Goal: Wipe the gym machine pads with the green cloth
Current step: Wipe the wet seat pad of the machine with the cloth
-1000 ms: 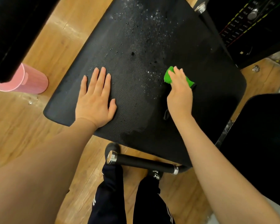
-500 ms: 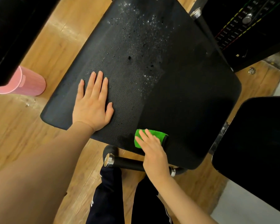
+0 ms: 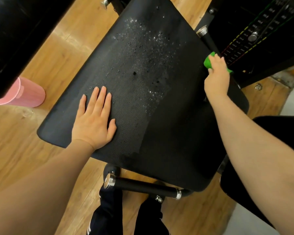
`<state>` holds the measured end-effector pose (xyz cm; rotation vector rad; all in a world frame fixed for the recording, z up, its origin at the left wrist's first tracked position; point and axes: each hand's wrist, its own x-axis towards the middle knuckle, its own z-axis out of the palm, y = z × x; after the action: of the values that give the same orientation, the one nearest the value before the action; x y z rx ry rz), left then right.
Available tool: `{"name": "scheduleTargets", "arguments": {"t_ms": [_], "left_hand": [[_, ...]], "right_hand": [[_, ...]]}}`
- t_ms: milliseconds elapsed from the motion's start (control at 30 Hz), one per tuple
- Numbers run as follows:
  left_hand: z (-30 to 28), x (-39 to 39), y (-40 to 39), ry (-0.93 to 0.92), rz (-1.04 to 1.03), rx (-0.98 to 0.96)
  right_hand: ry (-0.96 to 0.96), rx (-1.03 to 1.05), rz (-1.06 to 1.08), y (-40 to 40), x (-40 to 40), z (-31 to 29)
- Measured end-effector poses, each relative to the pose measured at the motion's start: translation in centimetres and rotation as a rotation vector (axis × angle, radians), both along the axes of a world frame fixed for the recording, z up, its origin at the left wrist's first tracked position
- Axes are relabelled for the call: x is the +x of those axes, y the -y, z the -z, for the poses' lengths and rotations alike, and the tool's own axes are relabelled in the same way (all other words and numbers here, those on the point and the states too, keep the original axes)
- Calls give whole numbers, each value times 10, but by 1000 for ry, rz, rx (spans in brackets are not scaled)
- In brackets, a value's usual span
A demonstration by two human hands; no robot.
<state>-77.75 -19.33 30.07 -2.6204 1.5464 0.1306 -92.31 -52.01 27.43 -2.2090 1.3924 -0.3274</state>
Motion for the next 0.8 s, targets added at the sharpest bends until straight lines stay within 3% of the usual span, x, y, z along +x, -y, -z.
{"name": "scheduleTargets", "arguments": {"t_ms": [167,400,567,700,800], "left_hand": [[-1,0,0,-4,-5,15],[-3,-1,1,-17,-13,45],[-3,1,1,-22,-8,37],[-3,1,0,-29,-8,31],[-2,1,1,-29,-10,24]], "right_hand": [[-53,-34,45,-43,-13,10],[-86,-24,-67,-115,-57,12],[141,20,81,-73,-47,-10],[88,-13,92,-2,-22,-14],[-41,34,43,8,-8,2]]}}
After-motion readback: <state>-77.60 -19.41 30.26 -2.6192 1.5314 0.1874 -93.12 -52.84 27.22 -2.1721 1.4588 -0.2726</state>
